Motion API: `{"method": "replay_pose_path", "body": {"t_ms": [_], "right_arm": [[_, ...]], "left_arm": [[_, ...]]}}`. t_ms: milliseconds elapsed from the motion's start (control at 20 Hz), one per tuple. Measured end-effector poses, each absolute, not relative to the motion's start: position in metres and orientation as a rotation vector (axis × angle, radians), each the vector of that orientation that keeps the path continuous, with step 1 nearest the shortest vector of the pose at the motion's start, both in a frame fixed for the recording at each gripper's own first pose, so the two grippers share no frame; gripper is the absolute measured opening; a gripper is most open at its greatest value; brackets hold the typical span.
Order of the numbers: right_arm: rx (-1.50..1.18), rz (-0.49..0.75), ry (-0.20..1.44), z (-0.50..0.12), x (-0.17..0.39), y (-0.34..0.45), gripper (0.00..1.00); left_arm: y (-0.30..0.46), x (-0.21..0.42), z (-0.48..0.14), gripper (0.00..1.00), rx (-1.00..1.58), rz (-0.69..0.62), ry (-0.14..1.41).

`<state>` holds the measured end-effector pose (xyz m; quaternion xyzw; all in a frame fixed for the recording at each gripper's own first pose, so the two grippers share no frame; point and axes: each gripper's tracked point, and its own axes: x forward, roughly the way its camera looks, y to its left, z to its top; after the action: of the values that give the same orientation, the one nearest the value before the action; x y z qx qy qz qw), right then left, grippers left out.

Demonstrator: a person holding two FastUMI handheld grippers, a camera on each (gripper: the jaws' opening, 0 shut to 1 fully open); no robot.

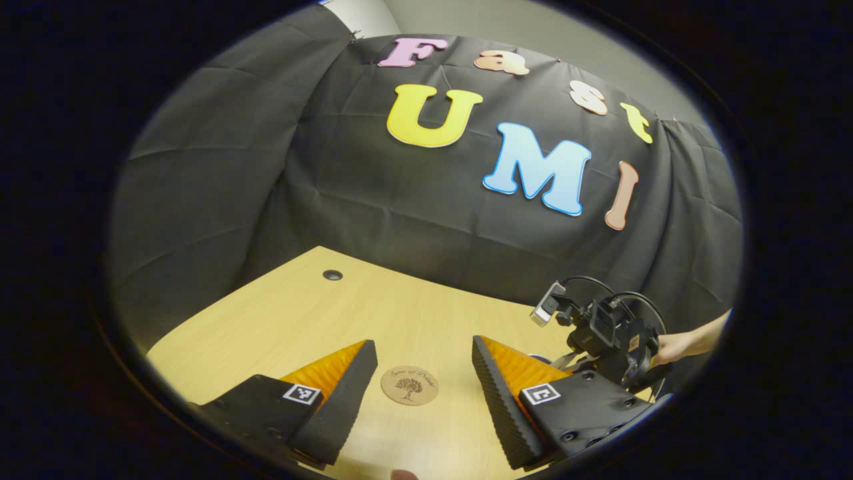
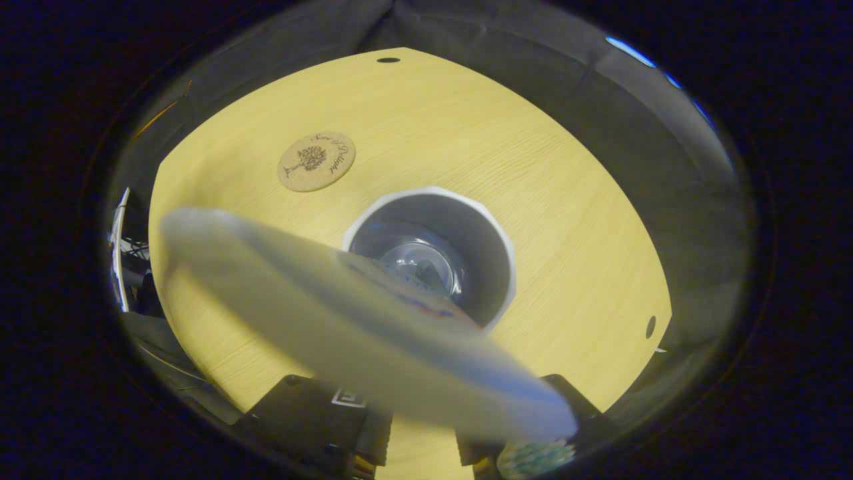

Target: Put the toothbrush and toothpaste on the desktop into the cup, then pick up the cup and place it on the coaster on the desktop.

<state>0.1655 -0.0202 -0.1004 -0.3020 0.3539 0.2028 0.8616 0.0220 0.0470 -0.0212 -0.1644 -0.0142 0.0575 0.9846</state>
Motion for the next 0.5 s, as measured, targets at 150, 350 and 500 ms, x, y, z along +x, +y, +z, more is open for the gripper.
{"method": "replay_pose_path", "body": {"t_ms": [150,350,500], "right_arm": [[-0.621,0.439,0.772,-0.0985,0.1721,-0.0153,0.47],[-0.602,0.453,0.825,-0.0991,0.169,-0.0114,0.47],[-0.606,0.447,0.822,-0.0923,0.1663,-0.0122,0.47]], "left_arm": [[0.052,0.0197,-0.0257,0.88,-0.343,0.125,-0.026],[0.0556,0.0198,-0.0245,0.94,-0.349,0.131,-0.031],[0.0559,0.0199,-0.0214,0.94,-0.348,0.131,-0.04]]}}
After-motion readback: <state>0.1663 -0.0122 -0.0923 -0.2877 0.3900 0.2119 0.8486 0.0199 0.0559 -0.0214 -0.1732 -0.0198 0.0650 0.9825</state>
